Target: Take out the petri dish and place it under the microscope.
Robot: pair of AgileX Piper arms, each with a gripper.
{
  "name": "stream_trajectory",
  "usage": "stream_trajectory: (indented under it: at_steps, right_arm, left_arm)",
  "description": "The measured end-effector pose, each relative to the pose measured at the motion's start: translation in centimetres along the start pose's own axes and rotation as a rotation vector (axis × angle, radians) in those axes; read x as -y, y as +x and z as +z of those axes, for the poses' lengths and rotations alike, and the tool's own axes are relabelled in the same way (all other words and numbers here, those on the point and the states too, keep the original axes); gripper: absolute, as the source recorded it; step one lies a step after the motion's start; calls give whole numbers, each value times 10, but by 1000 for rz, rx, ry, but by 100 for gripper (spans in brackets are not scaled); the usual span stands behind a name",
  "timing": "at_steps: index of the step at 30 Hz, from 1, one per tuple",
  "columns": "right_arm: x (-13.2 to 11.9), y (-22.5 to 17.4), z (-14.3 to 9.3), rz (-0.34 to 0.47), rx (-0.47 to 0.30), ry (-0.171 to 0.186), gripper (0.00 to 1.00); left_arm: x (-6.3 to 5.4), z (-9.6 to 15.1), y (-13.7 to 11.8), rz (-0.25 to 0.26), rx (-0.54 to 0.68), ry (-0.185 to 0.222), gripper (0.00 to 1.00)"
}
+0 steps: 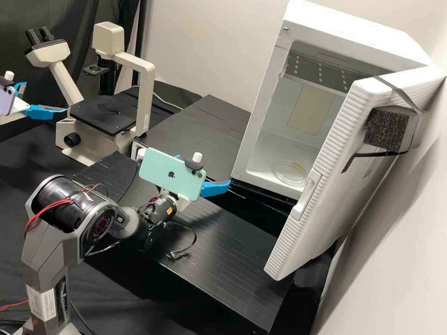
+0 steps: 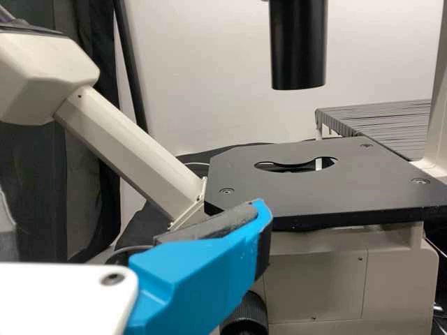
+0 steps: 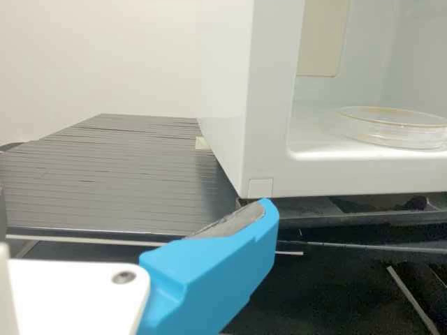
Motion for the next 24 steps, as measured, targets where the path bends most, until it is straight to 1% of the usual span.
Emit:
stream_trajectory:
  at_steps: [8,11,14,17,21,24]
  right_arm:
    - [0,0,0,0,0,0,100]
    - [-3,-2,4,7,-4,-7,100]
    - [-11,-7,14,37,-7,-6,100]
    - [-23,-11,26,82,8,16,100]
    - [-40,-14,43,145,34,35,100]
    - [-52,-10,53,184,55,34,100]
  left_arm:
    - [0,0,0,0,0,0,100]
    - [0,0,0,0,0,0,100]
    - [0,0,0,0,0,0,100]
    - [0,0,0,0,0,0,100]
    - [0,0,0,0,0,0,100]
    - [0,0,0,0,0,0,100]
